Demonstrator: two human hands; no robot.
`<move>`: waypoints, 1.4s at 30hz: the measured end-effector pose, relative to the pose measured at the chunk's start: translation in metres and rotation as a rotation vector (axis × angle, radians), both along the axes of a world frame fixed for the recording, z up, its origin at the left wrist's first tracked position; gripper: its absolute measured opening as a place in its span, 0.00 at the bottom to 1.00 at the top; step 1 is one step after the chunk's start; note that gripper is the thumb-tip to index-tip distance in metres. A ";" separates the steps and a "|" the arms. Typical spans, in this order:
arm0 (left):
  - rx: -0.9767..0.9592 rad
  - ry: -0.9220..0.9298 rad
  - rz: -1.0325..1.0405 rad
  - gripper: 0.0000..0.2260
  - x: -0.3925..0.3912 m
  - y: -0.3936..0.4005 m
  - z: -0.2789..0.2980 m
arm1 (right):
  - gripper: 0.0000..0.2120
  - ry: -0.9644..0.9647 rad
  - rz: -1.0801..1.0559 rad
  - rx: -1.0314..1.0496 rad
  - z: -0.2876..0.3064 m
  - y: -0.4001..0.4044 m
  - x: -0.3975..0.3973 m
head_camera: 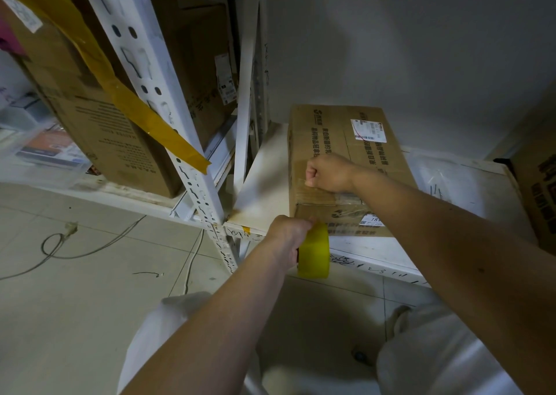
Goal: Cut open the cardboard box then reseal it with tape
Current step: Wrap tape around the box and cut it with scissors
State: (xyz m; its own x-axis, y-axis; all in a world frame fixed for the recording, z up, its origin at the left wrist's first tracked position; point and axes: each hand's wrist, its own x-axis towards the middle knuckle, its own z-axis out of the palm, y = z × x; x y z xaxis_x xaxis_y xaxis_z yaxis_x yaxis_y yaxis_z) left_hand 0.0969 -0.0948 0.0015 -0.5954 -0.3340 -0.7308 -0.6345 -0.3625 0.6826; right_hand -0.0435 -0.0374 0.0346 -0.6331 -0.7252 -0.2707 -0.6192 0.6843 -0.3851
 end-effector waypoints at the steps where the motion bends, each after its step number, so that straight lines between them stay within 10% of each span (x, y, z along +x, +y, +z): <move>1: 0.000 -0.001 -0.002 0.15 0.000 0.000 0.000 | 0.01 0.003 -0.017 -0.016 0.001 0.001 0.000; 10: -0.017 0.003 0.019 0.16 -0.002 0.001 -0.011 | 0.12 0.038 0.004 -0.156 -0.001 -0.001 0.012; 19: -0.020 0.018 0.036 0.15 -0.001 0.002 -0.012 | 0.14 -0.314 -0.232 -0.241 0.000 -0.002 0.011; 24: -0.015 0.026 0.041 0.14 0.001 0.003 -0.009 | 0.03 -0.108 -0.126 -0.135 -0.005 -0.001 0.015; 42: -0.094 -0.007 0.007 0.09 0.002 0.008 -0.019 | 0.22 0.056 0.024 0.139 0.000 0.018 0.019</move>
